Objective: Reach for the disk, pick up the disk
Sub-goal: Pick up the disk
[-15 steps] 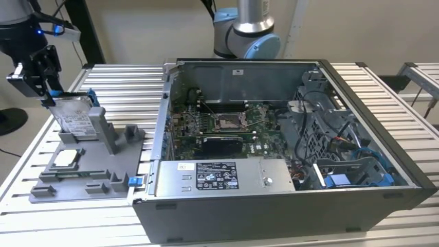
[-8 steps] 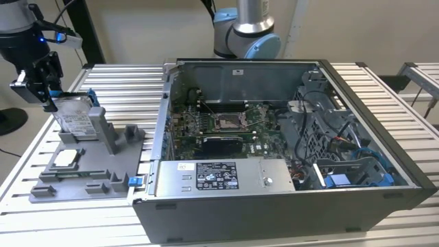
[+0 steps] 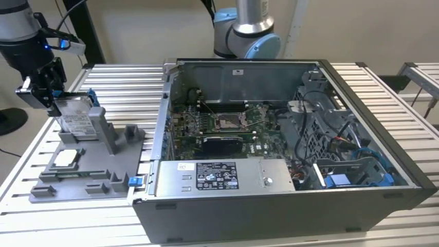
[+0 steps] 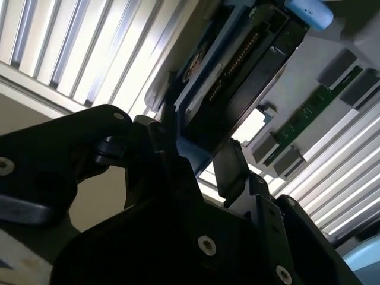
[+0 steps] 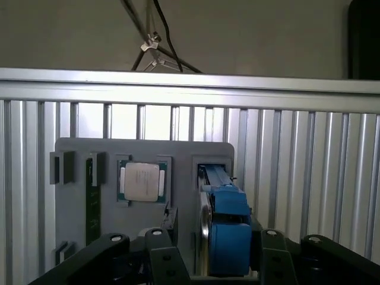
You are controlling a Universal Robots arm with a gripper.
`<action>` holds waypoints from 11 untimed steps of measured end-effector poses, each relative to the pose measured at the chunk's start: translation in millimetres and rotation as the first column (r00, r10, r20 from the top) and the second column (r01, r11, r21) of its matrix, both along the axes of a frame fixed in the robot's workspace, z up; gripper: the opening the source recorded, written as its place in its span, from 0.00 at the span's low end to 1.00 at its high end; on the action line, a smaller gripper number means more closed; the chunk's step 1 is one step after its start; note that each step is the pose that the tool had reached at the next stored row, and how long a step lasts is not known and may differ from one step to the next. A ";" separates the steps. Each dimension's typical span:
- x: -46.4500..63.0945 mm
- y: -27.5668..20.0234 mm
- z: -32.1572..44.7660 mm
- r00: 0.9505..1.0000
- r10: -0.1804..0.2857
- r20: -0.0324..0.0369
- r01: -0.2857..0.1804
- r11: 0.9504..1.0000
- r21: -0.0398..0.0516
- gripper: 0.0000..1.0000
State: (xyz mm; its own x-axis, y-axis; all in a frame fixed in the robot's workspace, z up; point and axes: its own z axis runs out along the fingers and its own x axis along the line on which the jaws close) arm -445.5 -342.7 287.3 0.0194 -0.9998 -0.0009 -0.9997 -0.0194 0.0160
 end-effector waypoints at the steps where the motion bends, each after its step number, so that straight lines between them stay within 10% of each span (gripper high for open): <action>1: 0.3 0.0 -1.4 1.000 0.000 0.001 0.000 1.000 0.000 1.00; 11: 1.4 1.8 -15.6 1.000 0.000 0.010 0.000 1.000 0.006 1.00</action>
State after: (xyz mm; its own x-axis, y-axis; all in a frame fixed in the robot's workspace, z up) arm -444.1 -341.0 271.7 0.0195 -0.9998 -0.0066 -0.9998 -0.0195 0.0061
